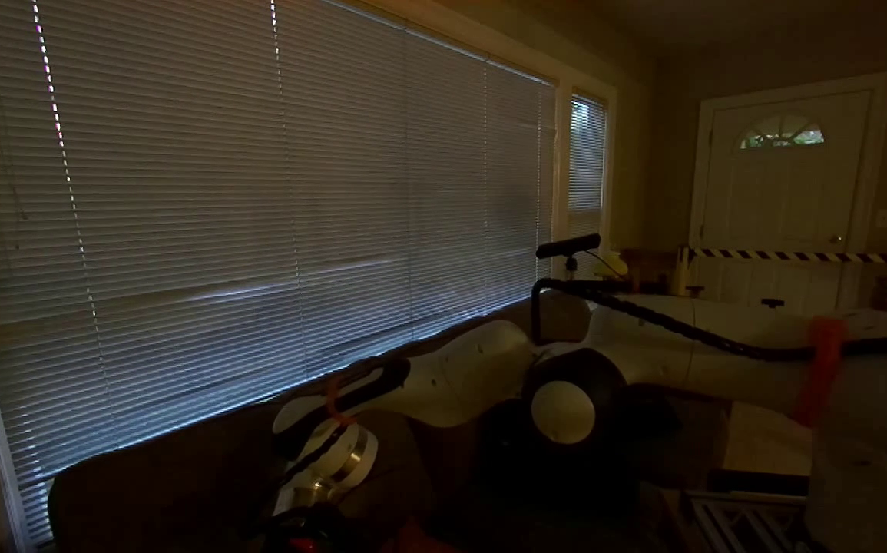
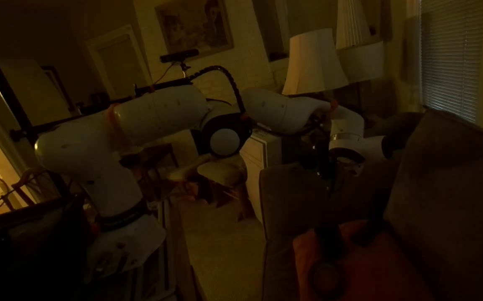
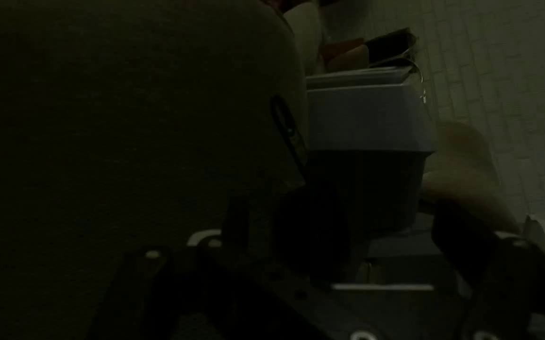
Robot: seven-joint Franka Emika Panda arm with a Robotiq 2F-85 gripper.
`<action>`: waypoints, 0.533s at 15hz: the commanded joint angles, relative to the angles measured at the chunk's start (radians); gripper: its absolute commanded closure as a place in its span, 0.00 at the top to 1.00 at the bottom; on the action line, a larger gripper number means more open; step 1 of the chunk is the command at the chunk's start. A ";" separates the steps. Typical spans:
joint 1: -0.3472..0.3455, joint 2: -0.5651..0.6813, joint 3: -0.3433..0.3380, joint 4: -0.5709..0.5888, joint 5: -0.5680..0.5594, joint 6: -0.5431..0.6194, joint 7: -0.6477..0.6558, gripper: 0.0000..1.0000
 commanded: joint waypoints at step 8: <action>0.090 0.001 0.037 -0.098 -0.025 0.129 -0.122 1.00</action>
